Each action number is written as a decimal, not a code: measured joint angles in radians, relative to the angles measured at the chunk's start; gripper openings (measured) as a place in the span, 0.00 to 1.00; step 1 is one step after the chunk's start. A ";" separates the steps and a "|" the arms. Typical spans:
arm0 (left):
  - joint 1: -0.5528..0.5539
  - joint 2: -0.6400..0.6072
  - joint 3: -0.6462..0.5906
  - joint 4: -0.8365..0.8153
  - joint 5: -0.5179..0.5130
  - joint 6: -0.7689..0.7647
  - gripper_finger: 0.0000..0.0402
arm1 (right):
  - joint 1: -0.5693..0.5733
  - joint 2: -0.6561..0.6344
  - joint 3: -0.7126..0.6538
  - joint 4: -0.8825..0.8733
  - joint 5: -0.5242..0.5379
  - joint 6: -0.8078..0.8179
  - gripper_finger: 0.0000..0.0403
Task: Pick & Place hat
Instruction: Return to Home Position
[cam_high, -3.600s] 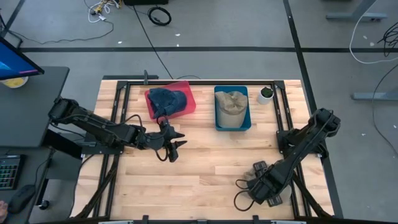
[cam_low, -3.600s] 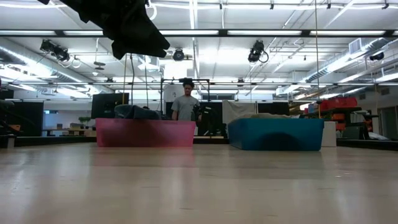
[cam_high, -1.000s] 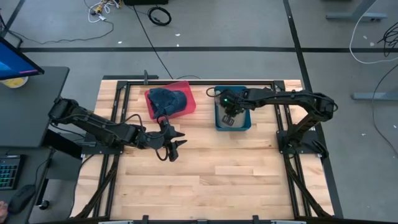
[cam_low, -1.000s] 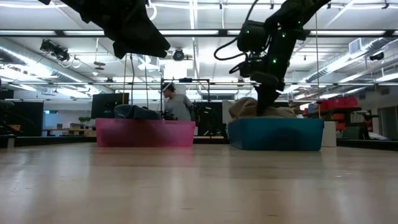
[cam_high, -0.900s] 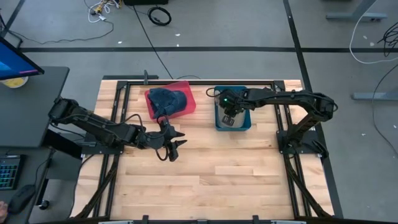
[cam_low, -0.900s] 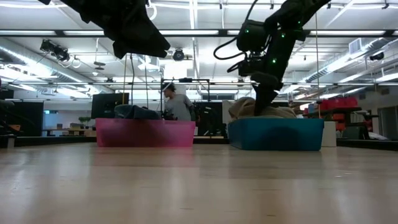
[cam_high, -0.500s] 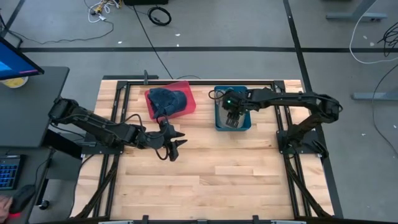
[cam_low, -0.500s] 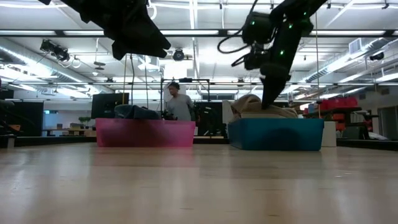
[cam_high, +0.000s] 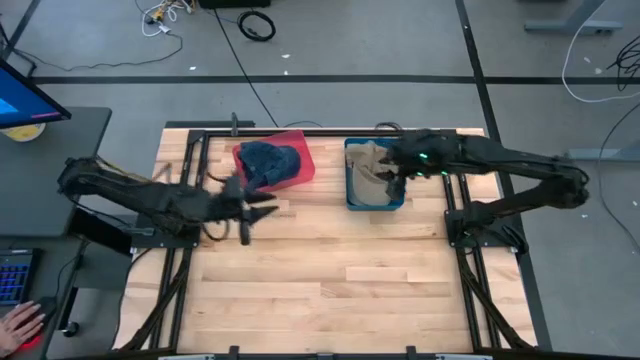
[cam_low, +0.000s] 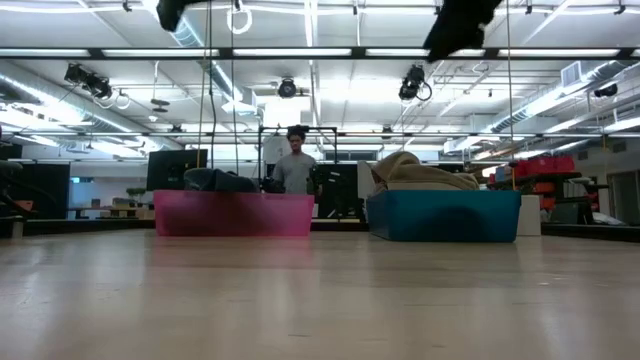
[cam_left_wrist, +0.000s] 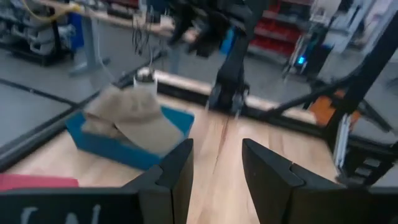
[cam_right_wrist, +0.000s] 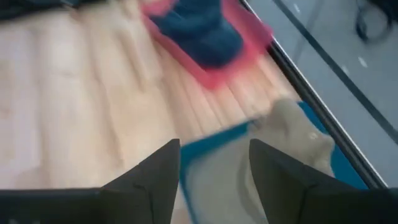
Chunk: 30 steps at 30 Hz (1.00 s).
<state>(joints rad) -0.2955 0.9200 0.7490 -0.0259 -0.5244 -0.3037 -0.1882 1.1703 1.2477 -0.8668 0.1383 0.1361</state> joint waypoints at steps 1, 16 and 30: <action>0.000 -0.038 0.000 -0.017 -0.003 0.016 0.35 | 0.019 -0.036 -0.015 0.014 0.000 -0.002 0.49; -0.001 -0.405 -0.287 -0.116 -0.051 0.016 0.35 | 0.196 -0.522 -0.606 0.602 0.000 0.038 0.49; 0.013 -0.755 -0.451 -0.072 -0.067 0.159 0.35 | 0.196 -0.956 -0.966 0.727 0.003 0.068 0.49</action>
<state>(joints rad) -0.2825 0.1646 0.2980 -0.0981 -0.5910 -0.1444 0.0074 0.2142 0.2815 -0.1395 0.1414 0.2043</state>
